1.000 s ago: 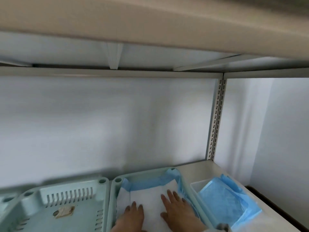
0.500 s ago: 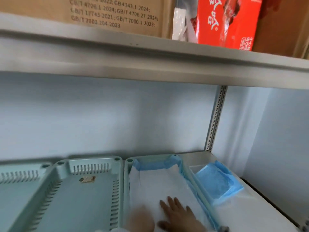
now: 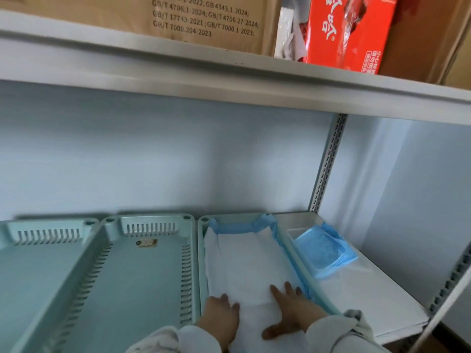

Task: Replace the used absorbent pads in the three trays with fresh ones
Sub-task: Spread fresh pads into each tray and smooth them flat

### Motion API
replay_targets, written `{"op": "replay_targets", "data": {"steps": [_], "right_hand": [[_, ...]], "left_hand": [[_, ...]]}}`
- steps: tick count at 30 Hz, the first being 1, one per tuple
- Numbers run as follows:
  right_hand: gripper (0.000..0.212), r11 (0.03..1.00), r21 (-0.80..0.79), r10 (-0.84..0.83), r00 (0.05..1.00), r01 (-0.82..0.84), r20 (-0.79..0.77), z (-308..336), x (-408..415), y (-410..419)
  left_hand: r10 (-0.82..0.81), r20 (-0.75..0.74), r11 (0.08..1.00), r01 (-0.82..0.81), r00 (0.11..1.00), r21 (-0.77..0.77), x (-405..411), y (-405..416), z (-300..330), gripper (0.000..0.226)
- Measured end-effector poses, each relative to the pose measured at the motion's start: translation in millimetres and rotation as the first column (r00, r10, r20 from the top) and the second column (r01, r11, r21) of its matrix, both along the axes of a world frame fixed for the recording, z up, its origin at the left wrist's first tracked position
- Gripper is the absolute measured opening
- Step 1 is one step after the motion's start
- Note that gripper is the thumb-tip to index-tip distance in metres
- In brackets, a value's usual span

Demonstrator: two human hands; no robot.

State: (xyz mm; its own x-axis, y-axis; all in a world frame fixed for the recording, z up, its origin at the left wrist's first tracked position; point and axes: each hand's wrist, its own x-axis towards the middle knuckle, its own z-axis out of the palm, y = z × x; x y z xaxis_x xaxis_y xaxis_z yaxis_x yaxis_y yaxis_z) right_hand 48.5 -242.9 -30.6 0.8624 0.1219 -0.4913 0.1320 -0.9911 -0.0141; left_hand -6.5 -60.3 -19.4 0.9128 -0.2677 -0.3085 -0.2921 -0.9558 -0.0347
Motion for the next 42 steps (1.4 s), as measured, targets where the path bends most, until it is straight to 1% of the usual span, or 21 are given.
{"op": "replay_targets", "data": {"steps": [1,2,3,4,6,7,9,15,18,21,23,25,27,28,31,32,33,36,38,39,42], "right_hand": [[0.133,0.999,-0.032,-0.013,1.0,0.013,0.003,2,-1,0],[0.127,0.998,-0.058,-0.013,1.0,0.014,0.005,4,-2,-1],[0.123,0.996,-0.084,-0.008,1.0,0.006,-0.014,7,-3,-1],[0.12,0.994,-0.105,0.004,0.999,-0.009,-0.047,10,-5,0],[0.107,0.993,-0.118,0.013,0.996,-0.024,-0.093,12,-7,1],[0.098,0.994,-0.107,0.008,0.995,-0.018,-0.097,11,-8,2],[0.091,0.997,-0.083,-0.017,0.996,0.01,-0.089,5,-12,3],[0.11,0.997,-0.049,-0.058,0.993,0.053,-0.105,1,-3,4],[0.114,0.998,-0.025,-0.056,0.992,0.054,-0.114,-1,9,7],[0.117,0.998,-0.011,-0.06,0.993,0.059,-0.1,0,23,11],[0.119,0.998,0.02,-0.065,0.994,0.067,-0.086,-1,30,12],[0.123,0.996,0.059,-0.058,0.996,0.062,-0.068,2,31,12],[0.123,0.995,0.079,-0.051,0.997,0.055,-0.052,4,26,8],[0.121,0.995,0.078,-0.051,0.998,0.054,-0.04,3,23,6],[0.104,0.999,0.038,-0.011,0.999,0.01,0.03,4,10,0],[0.096,1.0,0.02,0.017,0.999,-0.018,0.045,6,6,-2],[0.089,0.999,0.016,0.038,0.998,-0.039,0.042,11,1,-4],[0.066,0.998,-0.007,0.066,0.997,-0.066,0.029,27,-9,-14],[0.044,0.989,-0.127,0.09,0.984,-0.07,0.156,35,-14,-21],[0.038,0.981,-0.186,0.097,0.971,-0.056,0.218,36,-16,-23],[0.032,0.962,-0.262,0.143,0.957,-0.075,0.254,32,-19,-23]], "left_hand": [[0.047,0.024,0.998,-0.046,0.999,-0.036,-2,2,-2,0.053],[0.075,0.001,0.996,-0.074,0.997,-0.056,-3,1,1,0.051],[0.062,-0.017,0.997,-0.063,0.998,-0.053,-2,-3,7,0.05],[0.055,-0.055,0.998,-0.056,0.997,-0.02,-2,-6,11,0.054],[0.045,-0.225,0.998,-0.032,0.973,0.059,-6,-16,21,0.062],[0.055,-0.284,0.997,-0.04,0.957,0.06,-9,-20,24,0.057],[0.107,-0.303,0.994,-0.097,0.947,0.046,-17,-24,27,0.047],[0.225,-0.32,0.947,-0.284,0.92,-0.151,-12,-24,30,0.058],[0.293,-0.317,0.919,-0.357,0.902,-0.167,-2,-20,18,0.06],[0.303,-0.313,0.928,-0.353,0.9,-0.119,16,-15,7,0.06],[0.268,-0.292,0.948,-0.305,0.918,-0.091,29,-10,5,0.058],[0.18,-0.272,0.979,-0.199,0.945,-0.044,39,-5,2,0.062],[0.108,-0.279,0.994,-0.108,0.954,0.015,41,-6,6,0.073],[0.075,-0.262,0.997,-0.07,0.962,0.03,39,-10,12,0.071],[0.009,-0.168,0.999,-0.015,0.986,-0.031,30,-28,33,0.048],[0.004,-0.178,0.998,-0.014,0.984,-0.053,26,-32,36,0.046],[0.009,-0.227,0.998,-0.023,0.974,-0.057,21,-35,37,0.049],[0.068,-0.377,0.995,-0.091,0.924,-0.043,11,-32,29,0.075],[0.06,-0.414,0.993,-0.095,0.908,-0.065,6,-25,27,0.086],[0.044,-0.427,0.993,-0.085,0.903,-0.077,4,-21,27,0.09],[0.012,-0.454,0.994,-0.062,0.891,-0.095,2,-16,28,0.09]]}}
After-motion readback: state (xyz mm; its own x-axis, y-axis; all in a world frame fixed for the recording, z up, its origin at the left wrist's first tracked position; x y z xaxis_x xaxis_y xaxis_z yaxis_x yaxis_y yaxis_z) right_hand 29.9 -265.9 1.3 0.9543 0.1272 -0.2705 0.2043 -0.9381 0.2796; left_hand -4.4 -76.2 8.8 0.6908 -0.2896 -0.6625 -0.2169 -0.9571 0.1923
